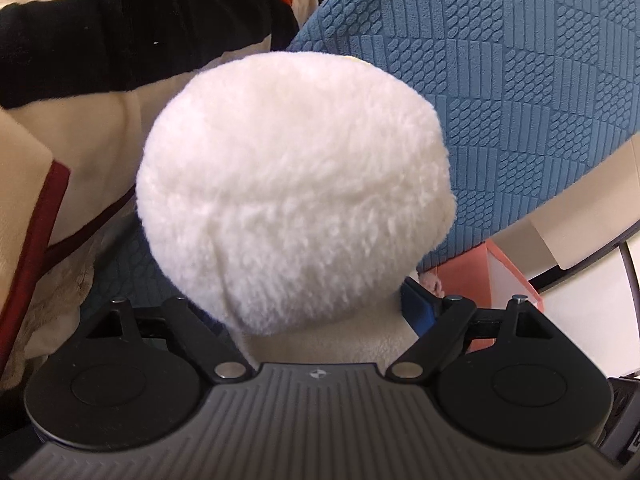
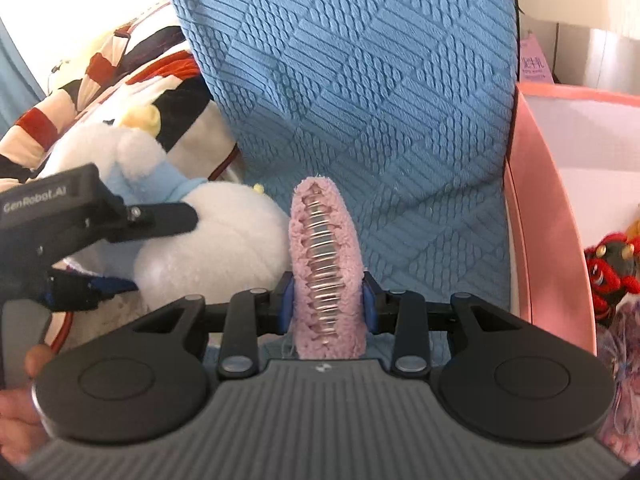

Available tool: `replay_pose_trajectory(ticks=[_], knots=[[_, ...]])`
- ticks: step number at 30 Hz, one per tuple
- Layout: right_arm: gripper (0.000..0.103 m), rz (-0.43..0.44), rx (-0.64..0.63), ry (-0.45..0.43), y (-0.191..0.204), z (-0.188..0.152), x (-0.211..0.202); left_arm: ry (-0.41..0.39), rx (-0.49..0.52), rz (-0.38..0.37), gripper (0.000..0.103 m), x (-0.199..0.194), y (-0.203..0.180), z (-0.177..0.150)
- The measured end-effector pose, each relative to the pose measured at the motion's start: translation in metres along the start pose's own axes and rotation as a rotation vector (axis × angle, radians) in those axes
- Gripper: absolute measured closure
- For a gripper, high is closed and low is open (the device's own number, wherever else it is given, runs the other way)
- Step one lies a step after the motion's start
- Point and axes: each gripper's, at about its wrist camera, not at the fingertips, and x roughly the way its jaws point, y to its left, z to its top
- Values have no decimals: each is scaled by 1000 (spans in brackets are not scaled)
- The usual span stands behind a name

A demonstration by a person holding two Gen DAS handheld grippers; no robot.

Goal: Organize objects
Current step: 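Lift the pink clip with the right tool while the left tool lifts the plush bird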

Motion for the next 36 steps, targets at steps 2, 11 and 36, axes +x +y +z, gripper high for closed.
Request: replay_pose_trajectory(ticks=[2,11,36], knots=[[66,-12,6,7,-3,1,5,-14,3,-2,16,8,0,3],[66,-84,65,45,-27,22,47,-64,-17,-2,16,68,-1,50],[52,-228,131,159,-53,32,125,-7,-197,-2,0,126,26,61]])
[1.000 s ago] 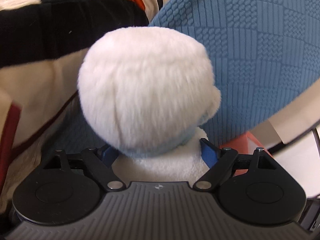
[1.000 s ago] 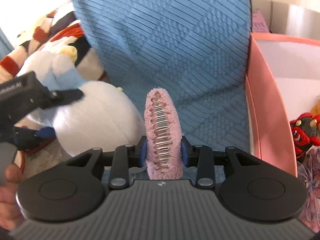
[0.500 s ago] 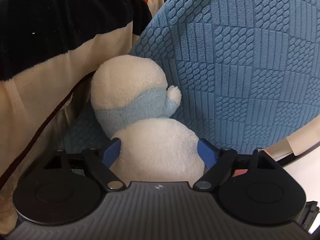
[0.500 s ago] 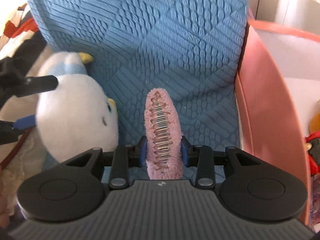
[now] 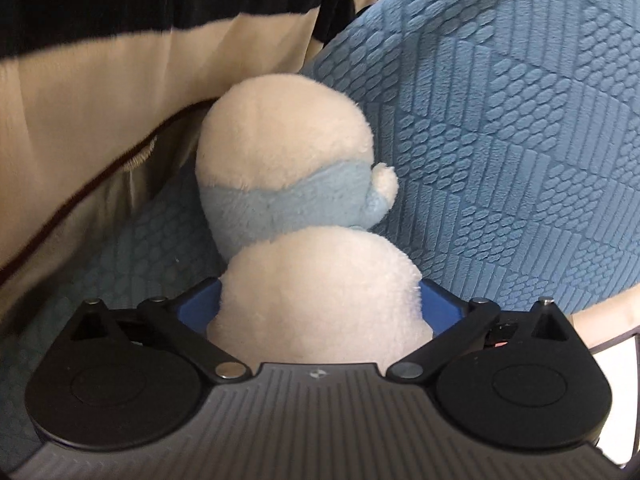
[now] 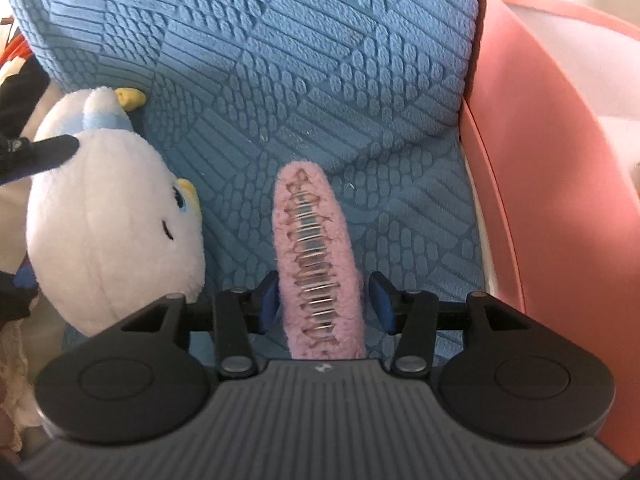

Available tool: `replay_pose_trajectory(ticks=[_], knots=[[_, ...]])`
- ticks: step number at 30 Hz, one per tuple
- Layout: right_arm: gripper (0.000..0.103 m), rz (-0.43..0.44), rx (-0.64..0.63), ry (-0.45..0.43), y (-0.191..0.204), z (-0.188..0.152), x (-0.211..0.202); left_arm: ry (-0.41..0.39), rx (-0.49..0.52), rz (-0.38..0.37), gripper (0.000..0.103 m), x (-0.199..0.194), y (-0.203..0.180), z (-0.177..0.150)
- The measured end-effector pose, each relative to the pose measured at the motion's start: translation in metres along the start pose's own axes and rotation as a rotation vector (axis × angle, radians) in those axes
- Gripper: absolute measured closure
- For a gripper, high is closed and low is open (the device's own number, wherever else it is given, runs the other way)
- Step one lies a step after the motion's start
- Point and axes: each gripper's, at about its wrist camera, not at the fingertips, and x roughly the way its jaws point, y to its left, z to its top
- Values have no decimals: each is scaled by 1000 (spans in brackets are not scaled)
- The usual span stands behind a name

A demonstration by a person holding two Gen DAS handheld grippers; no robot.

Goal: Organize objects
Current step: 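Lift the pink clip with the right tool while the left tool lifts the plush bird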

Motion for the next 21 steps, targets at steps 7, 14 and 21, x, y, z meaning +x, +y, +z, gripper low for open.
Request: replay_pose_trajectory(ticks=[7,14,21], knots=[[61,-23,-18,1,0,1,6,18,16,5,0,13,-6,1],[63,-29,-35,-19,3,5,3,53,-8,-13,0,24,-5,4],[63,-2,-10,-33,-1,9,-1,80,-31,-36,0,29,-4,6]])
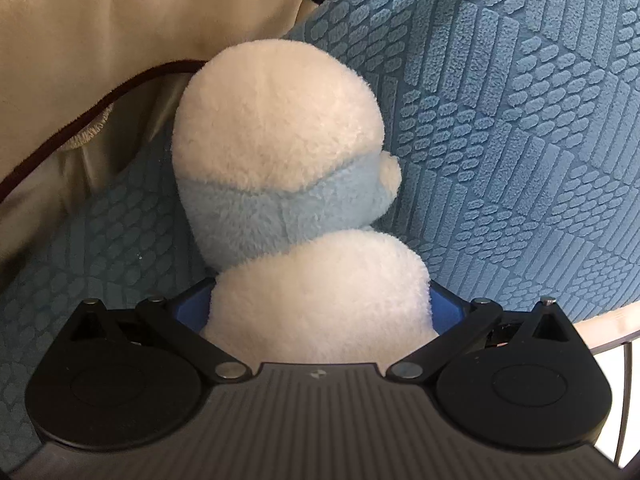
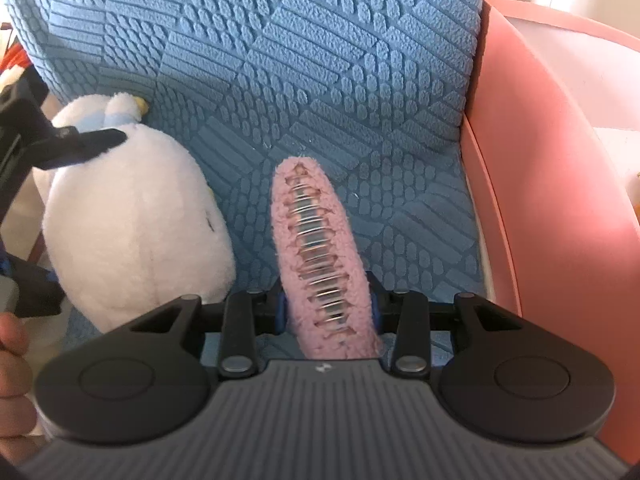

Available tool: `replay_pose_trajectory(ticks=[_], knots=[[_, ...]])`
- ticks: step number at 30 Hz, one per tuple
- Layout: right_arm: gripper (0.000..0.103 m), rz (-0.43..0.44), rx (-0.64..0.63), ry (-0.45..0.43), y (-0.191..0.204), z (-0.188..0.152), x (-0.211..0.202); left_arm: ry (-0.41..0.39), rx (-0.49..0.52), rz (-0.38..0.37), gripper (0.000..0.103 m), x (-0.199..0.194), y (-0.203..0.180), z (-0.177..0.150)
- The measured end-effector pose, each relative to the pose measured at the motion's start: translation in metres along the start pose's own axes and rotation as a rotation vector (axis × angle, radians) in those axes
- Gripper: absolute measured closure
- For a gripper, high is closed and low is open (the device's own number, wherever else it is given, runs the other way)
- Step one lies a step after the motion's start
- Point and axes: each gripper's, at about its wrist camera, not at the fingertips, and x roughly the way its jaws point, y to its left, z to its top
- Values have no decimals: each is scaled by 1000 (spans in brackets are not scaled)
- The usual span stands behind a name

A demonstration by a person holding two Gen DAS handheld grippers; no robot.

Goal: Organize objects
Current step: 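Lift the pink clip with the right tool while the left tool lifts the plush bird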

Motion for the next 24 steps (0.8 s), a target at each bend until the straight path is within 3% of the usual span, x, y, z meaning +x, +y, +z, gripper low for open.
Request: replay_pose_trajectory(ticks=[13,24], knots=[[63,43,-20,-48,19,1,-17,15,172,73,5,-36,-23,-18],[63,87,-26,-37,15,-2,-36,2,230,46,8,-83,-20,-39]])
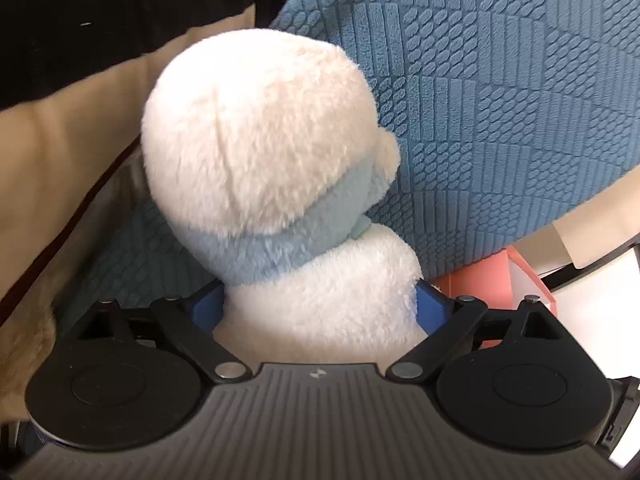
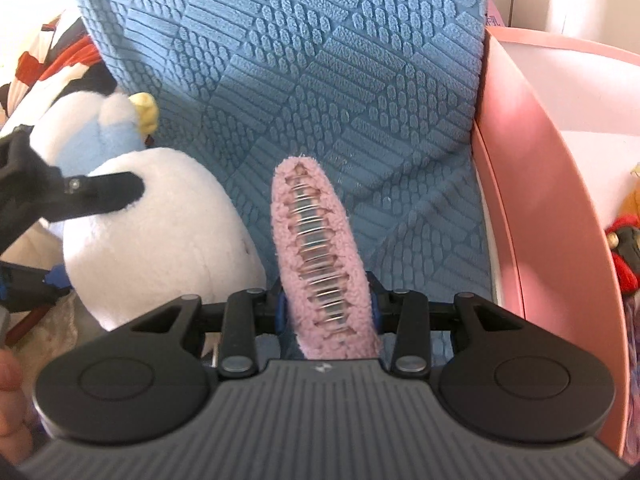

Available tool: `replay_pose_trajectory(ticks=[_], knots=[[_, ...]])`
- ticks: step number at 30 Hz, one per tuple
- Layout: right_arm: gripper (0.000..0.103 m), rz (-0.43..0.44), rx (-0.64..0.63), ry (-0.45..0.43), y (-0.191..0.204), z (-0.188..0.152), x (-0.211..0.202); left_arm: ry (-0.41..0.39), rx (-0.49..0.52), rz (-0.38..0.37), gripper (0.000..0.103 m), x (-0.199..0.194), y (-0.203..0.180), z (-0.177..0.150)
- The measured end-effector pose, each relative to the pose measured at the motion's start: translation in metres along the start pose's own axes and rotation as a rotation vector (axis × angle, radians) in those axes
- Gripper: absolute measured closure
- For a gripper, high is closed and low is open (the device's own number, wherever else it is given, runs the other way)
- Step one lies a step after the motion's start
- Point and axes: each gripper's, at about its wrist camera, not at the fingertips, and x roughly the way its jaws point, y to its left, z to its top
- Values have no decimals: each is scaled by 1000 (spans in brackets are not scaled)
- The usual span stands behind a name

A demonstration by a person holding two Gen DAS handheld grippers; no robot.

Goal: Organize objects
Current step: 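Lift the pink clip with the right tool while the left tool lifts the plush bird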

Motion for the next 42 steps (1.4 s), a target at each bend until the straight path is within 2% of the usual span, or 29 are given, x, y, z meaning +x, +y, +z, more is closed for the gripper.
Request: replay_pose_trajectory(ticks=[7,16,17,19,20,22,23,25,27,29,31,34,36,39,42], knots=[[63,5,4,-4,6,-17,-34,-12,0,10,9,-25,0,-13],[63,11,7,0,0,-50,-78,11,22,75,12,-47,-11,-29],[63,11,10,-1,-2,-54,-81,15,26,80,15,-58,-2,-29],[63,13,24,2,-6,-59,-87,30,38,95,28,-59,-7,-40],[63,13,31,5,-7,-62,-90,44,38,97,42,-59,-8,-44],[63,11,43,14,-10,-67,-93,81,28,57,43,-66,-4,-59],[63,9,48,19,-12,-69,-93,87,43,51,42,-64,-6,-60],[63,3,63,32,-15,-73,-94,93,67,119,39,-57,-9,-63],[63,-3,73,38,-18,-73,-96,96,56,142,20,-52,-6,-63],[63,-11,72,38,-19,-71,-98,88,54,106,12,-48,-4,-65],[63,-19,70,46,-19,-68,-97,115,72,82,10,-34,-5,-64],[63,-29,61,60,-17,-64,-94,188,80,103,9,-14,-4,-68],[63,-36,52,68,-16,-59,-92,196,38,82,5,-9,-1,-73],[63,-56,30,83,-17,-57,-87,232,-38,15,5,1,6,-76],[63,-56,16,101,-19,-56,-82,257,-105,-20,2,11,12,-83]])
